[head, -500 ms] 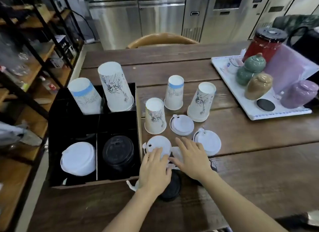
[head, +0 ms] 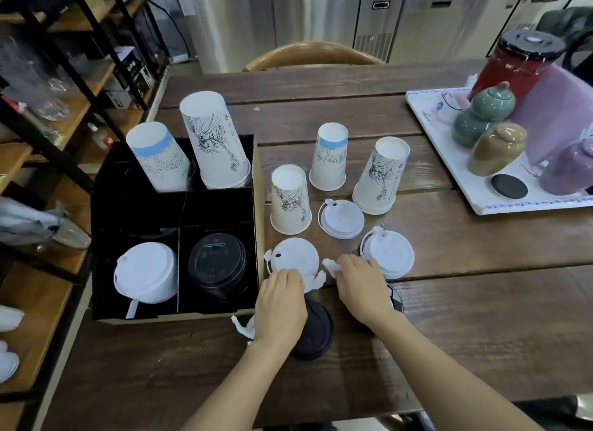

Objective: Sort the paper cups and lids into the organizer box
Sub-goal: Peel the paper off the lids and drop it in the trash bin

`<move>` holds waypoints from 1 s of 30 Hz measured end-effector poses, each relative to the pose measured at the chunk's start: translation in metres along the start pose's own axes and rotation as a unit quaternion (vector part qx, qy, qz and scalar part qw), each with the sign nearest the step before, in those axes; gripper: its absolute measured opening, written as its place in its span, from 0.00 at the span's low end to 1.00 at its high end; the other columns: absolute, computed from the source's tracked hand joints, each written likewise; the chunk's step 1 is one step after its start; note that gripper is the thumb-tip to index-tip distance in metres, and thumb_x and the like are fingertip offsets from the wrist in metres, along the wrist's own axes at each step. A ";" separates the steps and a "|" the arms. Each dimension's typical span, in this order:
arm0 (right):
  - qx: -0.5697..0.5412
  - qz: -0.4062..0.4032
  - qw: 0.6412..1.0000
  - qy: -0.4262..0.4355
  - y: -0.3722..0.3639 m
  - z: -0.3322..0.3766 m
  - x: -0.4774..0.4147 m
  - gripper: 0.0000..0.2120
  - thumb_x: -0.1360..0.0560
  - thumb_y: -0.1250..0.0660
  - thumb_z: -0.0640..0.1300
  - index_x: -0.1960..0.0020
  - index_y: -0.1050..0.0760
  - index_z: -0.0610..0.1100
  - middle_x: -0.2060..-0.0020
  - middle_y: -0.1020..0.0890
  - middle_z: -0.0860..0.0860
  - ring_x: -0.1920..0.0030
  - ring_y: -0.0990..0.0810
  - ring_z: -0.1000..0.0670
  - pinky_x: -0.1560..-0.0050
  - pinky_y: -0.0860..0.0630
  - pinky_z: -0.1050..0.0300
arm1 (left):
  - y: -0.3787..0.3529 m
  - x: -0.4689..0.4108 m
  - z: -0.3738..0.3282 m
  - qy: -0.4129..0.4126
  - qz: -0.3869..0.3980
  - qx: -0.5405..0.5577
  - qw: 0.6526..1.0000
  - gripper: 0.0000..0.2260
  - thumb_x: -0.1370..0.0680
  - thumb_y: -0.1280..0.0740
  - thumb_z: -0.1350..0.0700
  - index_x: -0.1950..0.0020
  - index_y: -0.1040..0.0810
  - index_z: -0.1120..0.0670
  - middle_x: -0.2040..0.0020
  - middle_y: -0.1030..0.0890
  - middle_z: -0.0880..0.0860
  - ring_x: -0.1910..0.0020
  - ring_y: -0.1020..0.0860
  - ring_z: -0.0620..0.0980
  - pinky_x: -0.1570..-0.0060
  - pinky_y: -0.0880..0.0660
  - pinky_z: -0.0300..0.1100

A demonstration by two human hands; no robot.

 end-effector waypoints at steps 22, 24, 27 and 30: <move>-0.200 0.035 0.974 0.103 0.019 0.048 0.008 0.27 0.33 0.55 0.57 0.59 0.24 0.40 0.68 0.19 0.45 0.63 0.22 0.40 0.64 0.30 0.52 | 0.040 0.049 0.044 0.228 -0.158 0.269 0.922 0.14 0.26 0.45 0.70 0.69 0.34 0.56 0.67 0.34 0.48 0.68 0.34 0.45 0.66 0.38 0.38; -0.154 0.064 0.980 0.108 0.013 0.055 0.008 0.26 0.28 0.49 0.62 0.57 0.23 0.43 0.68 0.19 0.46 0.62 0.20 0.41 0.63 0.31 0.53 | 0.037 0.058 0.046 0.256 -0.132 0.259 0.922 0.09 0.25 0.40 0.65 0.65 0.33 0.56 0.65 0.33 0.47 0.67 0.33 0.44 0.66 0.37 0.38; -0.114 0.112 0.981 0.112 0.004 0.066 0.007 0.18 0.24 0.41 0.59 0.44 0.23 0.49 0.56 0.14 0.49 0.51 0.19 0.44 0.54 0.26 0.53 | 0.028 0.071 0.046 0.291 -0.092 0.237 0.922 0.10 0.25 0.33 0.51 0.59 0.31 0.56 0.59 0.30 0.48 0.61 0.29 0.44 0.64 0.33 0.39; -0.097 0.158 0.976 0.117 0.000 0.075 0.005 0.17 0.24 0.40 0.56 0.40 0.25 0.49 0.54 0.15 0.50 0.49 0.19 0.45 0.52 0.25 0.52 | 0.015 0.080 0.044 0.310 -0.044 0.216 0.925 0.16 0.29 0.31 0.42 0.56 0.29 0.54 0.54 0.29 0.49 0.54 0.28 0.48 0.57 0.30 0.43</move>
Point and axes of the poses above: each hand's wrist, its own x-axis away from the middle knuckle, its own y-axis out of the back of the hand, z = x × y, the point moved 1 cm from there along -x, towards the middle knuckle
